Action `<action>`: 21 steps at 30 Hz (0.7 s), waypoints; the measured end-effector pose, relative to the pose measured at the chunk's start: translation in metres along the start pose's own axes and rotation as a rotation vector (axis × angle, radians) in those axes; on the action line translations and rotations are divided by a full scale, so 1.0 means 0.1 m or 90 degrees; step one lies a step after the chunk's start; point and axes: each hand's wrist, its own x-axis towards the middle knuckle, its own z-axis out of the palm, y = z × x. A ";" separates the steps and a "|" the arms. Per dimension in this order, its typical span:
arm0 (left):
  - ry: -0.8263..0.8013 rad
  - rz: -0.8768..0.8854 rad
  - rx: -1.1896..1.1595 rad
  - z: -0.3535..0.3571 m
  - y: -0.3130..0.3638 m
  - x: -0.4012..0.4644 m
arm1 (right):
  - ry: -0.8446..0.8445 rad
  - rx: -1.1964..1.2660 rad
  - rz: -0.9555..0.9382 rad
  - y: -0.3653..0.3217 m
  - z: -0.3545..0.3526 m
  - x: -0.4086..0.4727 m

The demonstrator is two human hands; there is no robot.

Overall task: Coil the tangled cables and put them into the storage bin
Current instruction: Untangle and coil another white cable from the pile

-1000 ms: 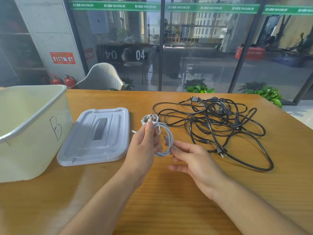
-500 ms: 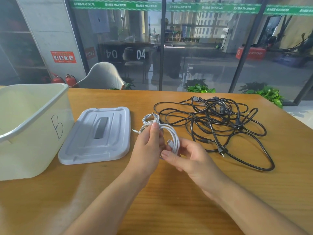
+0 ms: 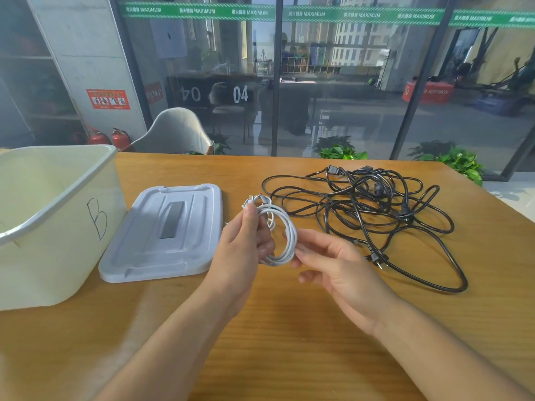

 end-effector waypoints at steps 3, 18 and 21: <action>0.003 -0.007 -0.007 0.00 0.00 0.01 | 0.020 0.004 -0.014 0.00 -0.01 0.01; -0.024 -0.012 0.028 0.01 0.00 -0.02 | 0.029 -0.106 -0.009 0.01 0.00 0.01; 0.006 -0.007 0.015 0.00 0.00 0.00 | 0.025 -0.059 0.001 0.00 0.00 0.02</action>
